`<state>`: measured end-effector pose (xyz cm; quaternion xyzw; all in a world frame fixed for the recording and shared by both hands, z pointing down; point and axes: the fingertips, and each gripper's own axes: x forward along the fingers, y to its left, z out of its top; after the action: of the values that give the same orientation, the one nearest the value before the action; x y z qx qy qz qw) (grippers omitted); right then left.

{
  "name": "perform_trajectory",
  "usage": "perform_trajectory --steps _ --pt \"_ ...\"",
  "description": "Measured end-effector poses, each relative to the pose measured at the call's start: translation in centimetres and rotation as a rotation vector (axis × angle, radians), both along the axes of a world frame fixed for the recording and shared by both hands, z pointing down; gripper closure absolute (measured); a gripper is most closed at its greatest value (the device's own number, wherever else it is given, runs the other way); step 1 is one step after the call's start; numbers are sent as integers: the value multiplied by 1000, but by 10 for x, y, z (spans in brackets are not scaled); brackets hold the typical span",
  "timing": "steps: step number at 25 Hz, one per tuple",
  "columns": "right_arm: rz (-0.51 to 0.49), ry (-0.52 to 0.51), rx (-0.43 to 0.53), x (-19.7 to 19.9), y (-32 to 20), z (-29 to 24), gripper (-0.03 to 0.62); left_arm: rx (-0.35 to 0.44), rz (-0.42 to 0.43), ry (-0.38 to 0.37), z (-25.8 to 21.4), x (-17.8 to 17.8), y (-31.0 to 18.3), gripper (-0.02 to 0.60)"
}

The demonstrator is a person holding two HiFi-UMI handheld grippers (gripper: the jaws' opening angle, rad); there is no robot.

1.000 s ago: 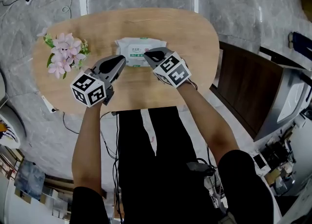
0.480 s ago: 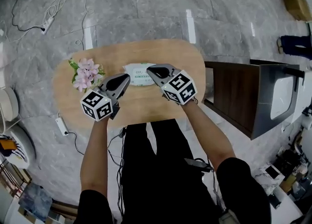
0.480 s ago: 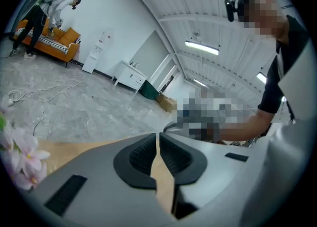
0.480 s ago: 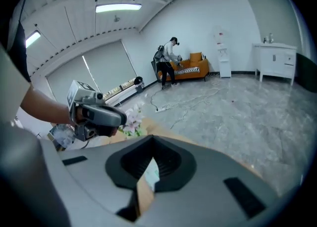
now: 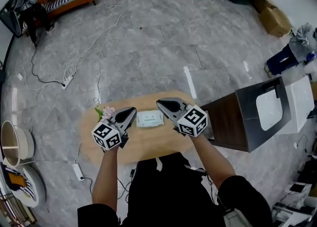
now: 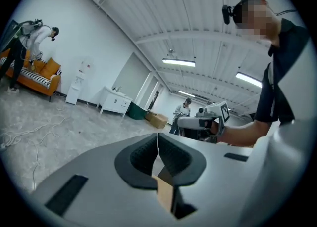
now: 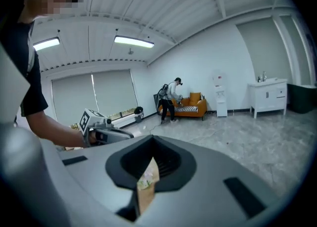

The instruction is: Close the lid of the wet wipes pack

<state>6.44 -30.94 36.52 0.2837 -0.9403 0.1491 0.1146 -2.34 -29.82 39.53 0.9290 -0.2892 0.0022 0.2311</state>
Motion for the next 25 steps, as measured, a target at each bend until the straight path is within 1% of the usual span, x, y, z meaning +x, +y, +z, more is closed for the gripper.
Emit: perform_trajectory --steps 2,4,9,12,14,18,21,25 --pt "17 -49 66 7 -4 -44 583 55 17 -8 -32 1 -7 561" --pt "22 -88 118 11 5 -82 583 86 25 -5 -59 -4 -1 561" --pt "18 -172 229 16 50 -155 583 153 40 27 -113 -21 34 563" --pt "13 -240 266 18 75 -191 583 193 56 60 -149 -28 55 563" --pt "10 -284 272 22 94 -197 583 221 67 79 -164 -28 71 563" --pt "16 -324 261 27 126 -186 583 270 92 92 -178 -20 100 563" --pt "7 -344 256 29 143 -191 583 286 110 107 -190 -11 117 563" --pt "-39 -359 288 33 175 -203 583 305 117 125 -194 2 145 563"
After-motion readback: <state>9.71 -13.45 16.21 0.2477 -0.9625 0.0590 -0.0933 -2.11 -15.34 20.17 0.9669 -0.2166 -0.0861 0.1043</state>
